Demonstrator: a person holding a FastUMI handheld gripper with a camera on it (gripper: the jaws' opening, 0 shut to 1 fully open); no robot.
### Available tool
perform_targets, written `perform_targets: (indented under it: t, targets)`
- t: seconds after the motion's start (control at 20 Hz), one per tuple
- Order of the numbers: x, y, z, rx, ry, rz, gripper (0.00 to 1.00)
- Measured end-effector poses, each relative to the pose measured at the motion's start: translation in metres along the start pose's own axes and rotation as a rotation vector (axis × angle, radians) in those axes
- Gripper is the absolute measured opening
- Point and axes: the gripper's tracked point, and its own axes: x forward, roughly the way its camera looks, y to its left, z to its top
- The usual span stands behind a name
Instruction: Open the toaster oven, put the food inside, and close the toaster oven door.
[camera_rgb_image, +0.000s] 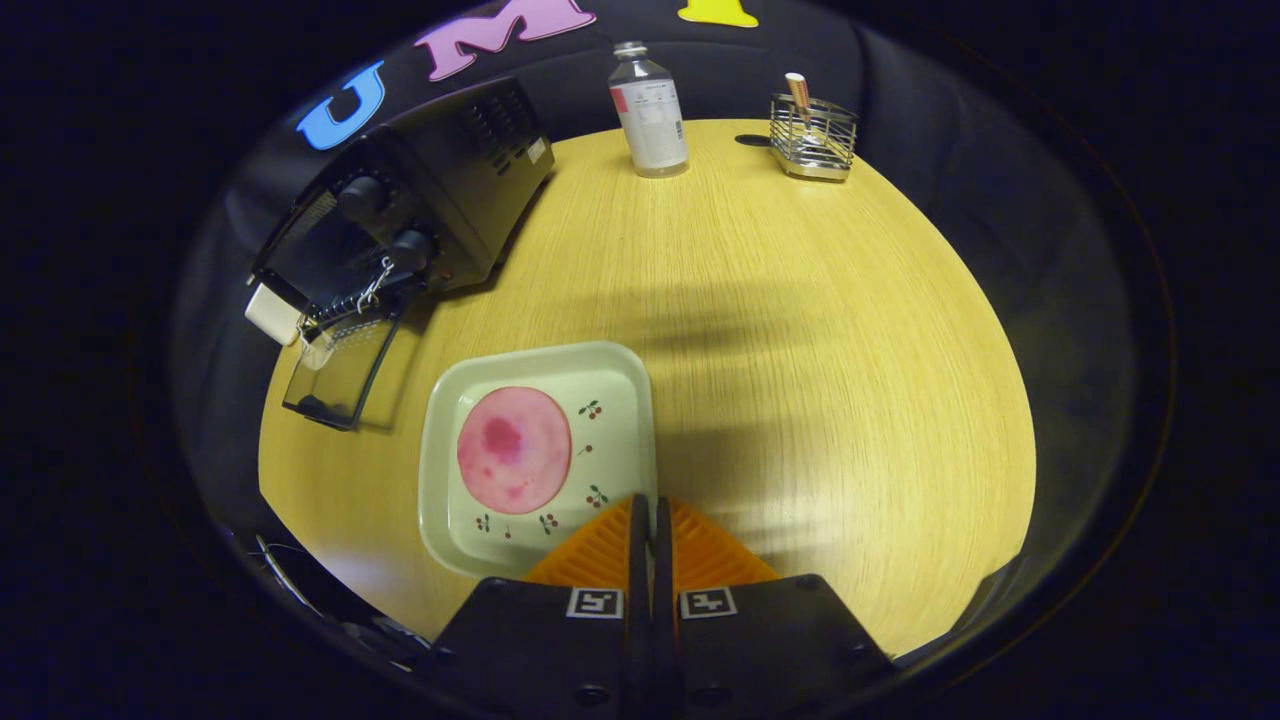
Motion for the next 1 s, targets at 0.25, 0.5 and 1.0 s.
perform_targets:
  t: [0.25, 0.5, 1.0]
  targets:
    - [-0.001, 0.015, -0.005, 0.268, 0.012, 0.089, 0.06]
    - [-0.02, 0.019, 0.001, 0.436, -0.074, 0.11, 0.06]
    - [-0.07, 0.035, -0.005, 0.694, -0.258, 0.076, 0.06]
